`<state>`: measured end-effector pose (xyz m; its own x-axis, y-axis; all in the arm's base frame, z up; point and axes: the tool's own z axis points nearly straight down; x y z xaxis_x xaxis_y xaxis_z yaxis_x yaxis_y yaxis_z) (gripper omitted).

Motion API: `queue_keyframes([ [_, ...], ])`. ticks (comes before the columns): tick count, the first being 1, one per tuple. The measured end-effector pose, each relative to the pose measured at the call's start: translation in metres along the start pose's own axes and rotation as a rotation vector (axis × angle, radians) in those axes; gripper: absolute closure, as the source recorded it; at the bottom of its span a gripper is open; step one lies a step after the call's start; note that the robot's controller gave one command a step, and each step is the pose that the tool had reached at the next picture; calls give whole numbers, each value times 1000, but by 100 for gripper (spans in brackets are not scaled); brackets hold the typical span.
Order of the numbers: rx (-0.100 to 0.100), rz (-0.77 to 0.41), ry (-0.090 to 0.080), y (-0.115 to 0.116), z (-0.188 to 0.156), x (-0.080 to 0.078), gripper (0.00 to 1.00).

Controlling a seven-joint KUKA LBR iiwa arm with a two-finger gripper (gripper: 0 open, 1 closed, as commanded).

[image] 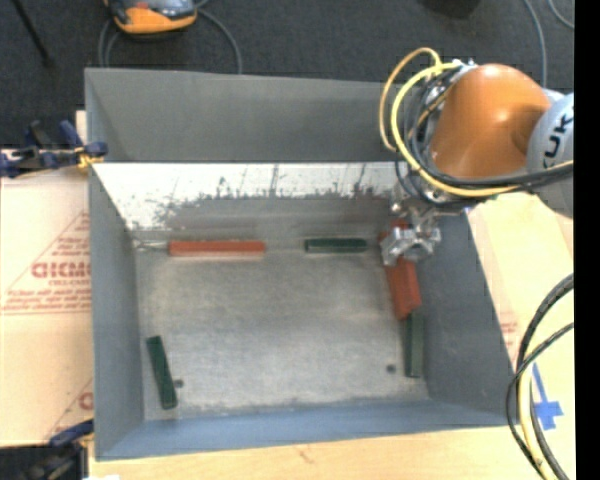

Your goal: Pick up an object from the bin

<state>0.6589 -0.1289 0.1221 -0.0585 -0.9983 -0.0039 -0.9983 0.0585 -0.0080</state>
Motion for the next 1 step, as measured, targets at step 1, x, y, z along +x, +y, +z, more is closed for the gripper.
queue_keyframes([
  [1, -7, 5, 0, 2, 22, 1, 100],
])
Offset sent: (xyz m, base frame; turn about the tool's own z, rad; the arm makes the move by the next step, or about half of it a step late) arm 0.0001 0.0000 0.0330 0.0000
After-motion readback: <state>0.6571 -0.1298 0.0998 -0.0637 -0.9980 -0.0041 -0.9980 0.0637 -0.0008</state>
